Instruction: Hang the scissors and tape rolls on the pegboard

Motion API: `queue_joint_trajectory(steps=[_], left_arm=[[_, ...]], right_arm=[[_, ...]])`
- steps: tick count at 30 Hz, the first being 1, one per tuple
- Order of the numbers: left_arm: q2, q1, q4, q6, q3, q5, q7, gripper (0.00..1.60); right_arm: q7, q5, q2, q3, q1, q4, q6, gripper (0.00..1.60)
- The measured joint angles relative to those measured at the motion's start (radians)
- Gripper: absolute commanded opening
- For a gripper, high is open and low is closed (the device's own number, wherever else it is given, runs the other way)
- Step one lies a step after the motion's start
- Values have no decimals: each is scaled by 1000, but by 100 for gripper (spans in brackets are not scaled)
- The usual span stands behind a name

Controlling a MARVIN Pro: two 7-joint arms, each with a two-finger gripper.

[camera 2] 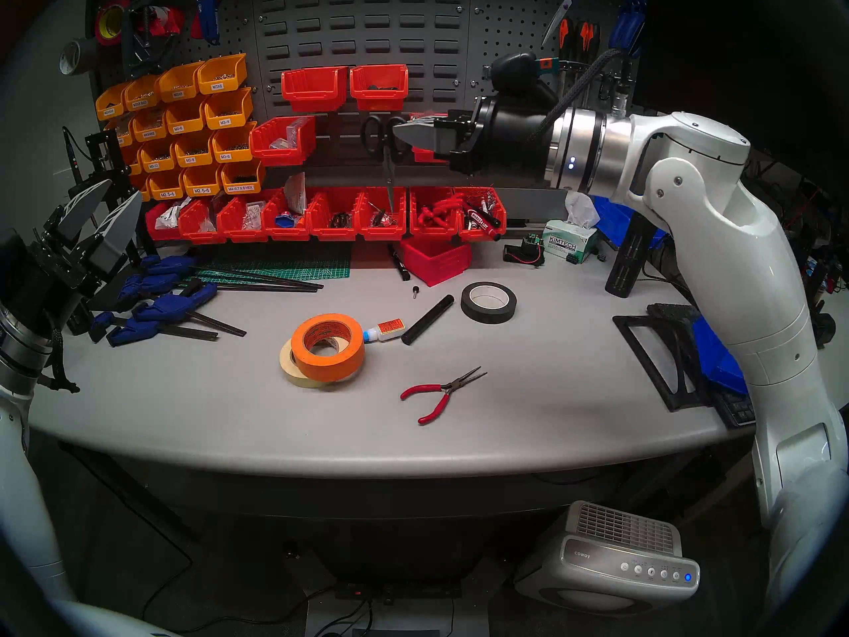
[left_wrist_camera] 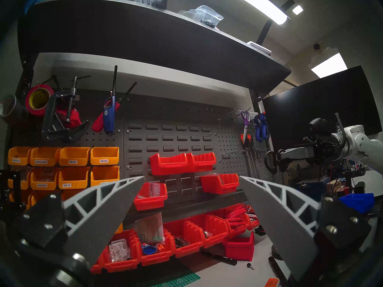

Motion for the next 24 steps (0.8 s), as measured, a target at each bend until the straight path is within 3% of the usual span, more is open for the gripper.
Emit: queue_joint_trajectory(steps=[11, 24], left_arm=[[-26, 12, 4, -8, -9, 13, 5, 160], [-41, 13, 17, -16, -20, 20, 0, 160]], right_arm=[[23, 18, -2, 56, 29, 122, -25, 0], [68, 59, -119, 54, 110, 367, -90, 0]])
